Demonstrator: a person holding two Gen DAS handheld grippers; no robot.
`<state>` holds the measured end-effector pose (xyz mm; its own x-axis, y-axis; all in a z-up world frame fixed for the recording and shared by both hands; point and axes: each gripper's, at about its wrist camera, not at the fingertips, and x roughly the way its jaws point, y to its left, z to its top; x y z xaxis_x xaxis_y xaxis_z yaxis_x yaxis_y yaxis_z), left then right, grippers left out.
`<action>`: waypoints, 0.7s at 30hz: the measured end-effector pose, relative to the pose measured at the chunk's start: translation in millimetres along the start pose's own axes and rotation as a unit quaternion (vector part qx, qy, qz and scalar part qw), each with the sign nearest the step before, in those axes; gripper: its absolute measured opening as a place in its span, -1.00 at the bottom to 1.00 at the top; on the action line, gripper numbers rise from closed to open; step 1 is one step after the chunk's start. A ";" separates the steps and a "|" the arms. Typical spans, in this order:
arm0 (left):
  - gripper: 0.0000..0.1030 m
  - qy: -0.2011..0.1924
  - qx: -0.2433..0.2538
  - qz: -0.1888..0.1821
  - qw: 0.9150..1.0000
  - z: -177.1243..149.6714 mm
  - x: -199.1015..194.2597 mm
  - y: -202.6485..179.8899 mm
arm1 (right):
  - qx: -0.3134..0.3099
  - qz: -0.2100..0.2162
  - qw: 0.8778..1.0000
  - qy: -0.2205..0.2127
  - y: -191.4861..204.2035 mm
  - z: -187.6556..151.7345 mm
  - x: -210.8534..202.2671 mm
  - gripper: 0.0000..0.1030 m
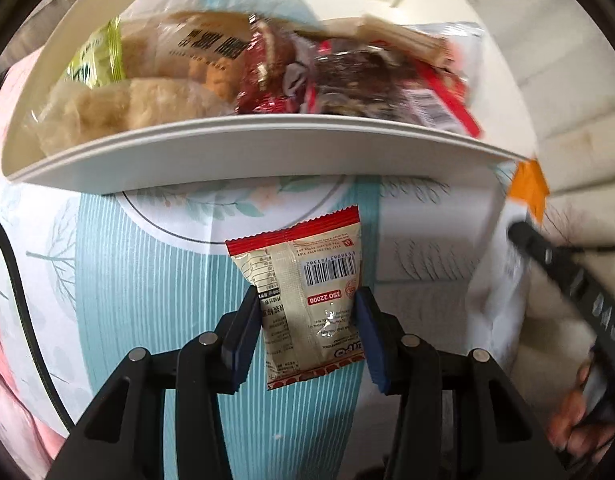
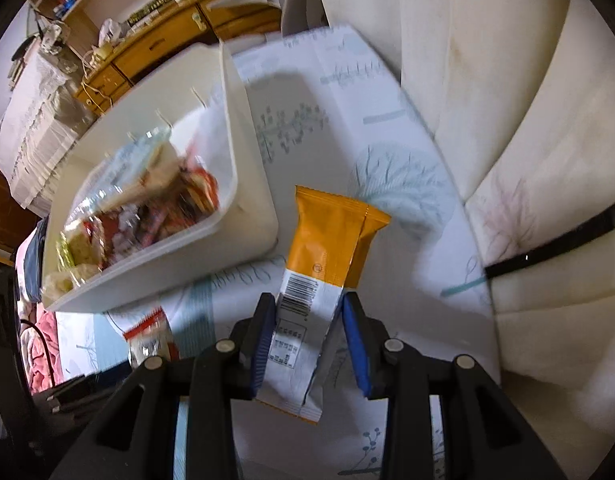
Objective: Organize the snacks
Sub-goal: 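Carry both packets into the white tray and open both tools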
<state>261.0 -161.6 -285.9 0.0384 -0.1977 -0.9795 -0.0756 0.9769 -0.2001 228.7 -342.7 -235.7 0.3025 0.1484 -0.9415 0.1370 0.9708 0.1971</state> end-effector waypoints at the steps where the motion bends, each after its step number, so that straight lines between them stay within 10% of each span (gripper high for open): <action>1: -0.13 0.003 0.007 -0.003 1.000 1.8 -5.4 -1.9 | -0.001 -0.002 1.000 -0.009 1.7 2.2 -5.1 -0.32; 21: -0.12 -0.081 0.065 -0.008 0.995 50.9 -117.8 33.1 | -0.057 0.024 0.983 -0.171 87.7 50.4 -69.3 -0.32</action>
<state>304.7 -101.8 -176.1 0.1997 -0.2072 -0.9577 0.0560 0.9782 -0.2000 267.3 -277.3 -139.3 0.6076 0.1406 -0.7817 0.0151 0.9820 0.1884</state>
